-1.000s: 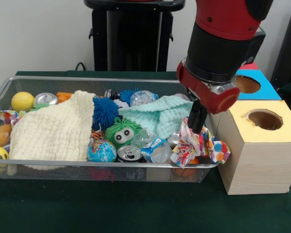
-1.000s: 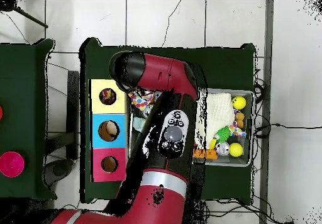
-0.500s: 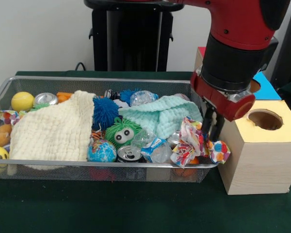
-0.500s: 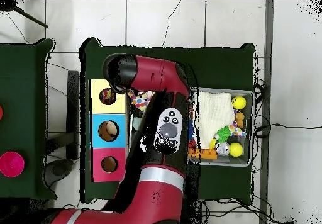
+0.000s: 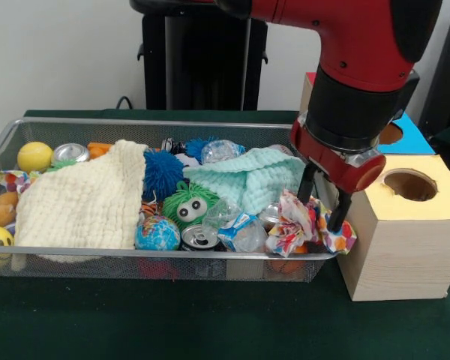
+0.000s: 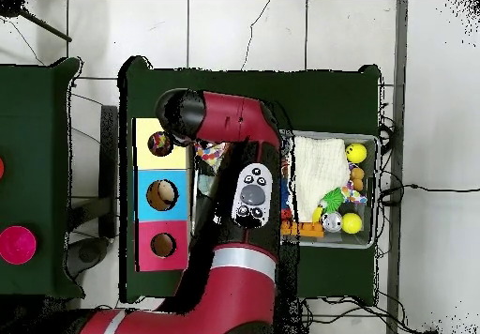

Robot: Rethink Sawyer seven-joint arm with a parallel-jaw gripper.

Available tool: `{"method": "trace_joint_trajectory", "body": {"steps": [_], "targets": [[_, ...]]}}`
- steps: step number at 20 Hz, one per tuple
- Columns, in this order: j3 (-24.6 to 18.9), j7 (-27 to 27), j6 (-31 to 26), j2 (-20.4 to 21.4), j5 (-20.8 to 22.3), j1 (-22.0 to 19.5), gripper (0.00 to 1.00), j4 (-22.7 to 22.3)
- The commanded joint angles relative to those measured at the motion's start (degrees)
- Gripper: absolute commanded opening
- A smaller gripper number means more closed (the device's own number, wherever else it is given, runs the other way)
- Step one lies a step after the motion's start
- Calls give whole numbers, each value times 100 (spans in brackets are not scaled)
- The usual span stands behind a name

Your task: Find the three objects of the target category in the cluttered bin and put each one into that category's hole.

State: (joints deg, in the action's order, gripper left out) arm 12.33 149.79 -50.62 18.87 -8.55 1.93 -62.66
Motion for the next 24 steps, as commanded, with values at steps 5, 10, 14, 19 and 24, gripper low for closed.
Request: {"method": "trace_joint_trajectory", "body": {"steps": [5,10,14,19,24], "targets": [[-818,-826,317,27,422,-468,100,-971],[-902,-824,311,48,595,-489,100,-1150],[-984,-760,392,48,755,-549,0,-1136],[-981,-589,80,14,756,-506,0,-926],[-848,-260,-80,49,767,-294,0,-651]]}}
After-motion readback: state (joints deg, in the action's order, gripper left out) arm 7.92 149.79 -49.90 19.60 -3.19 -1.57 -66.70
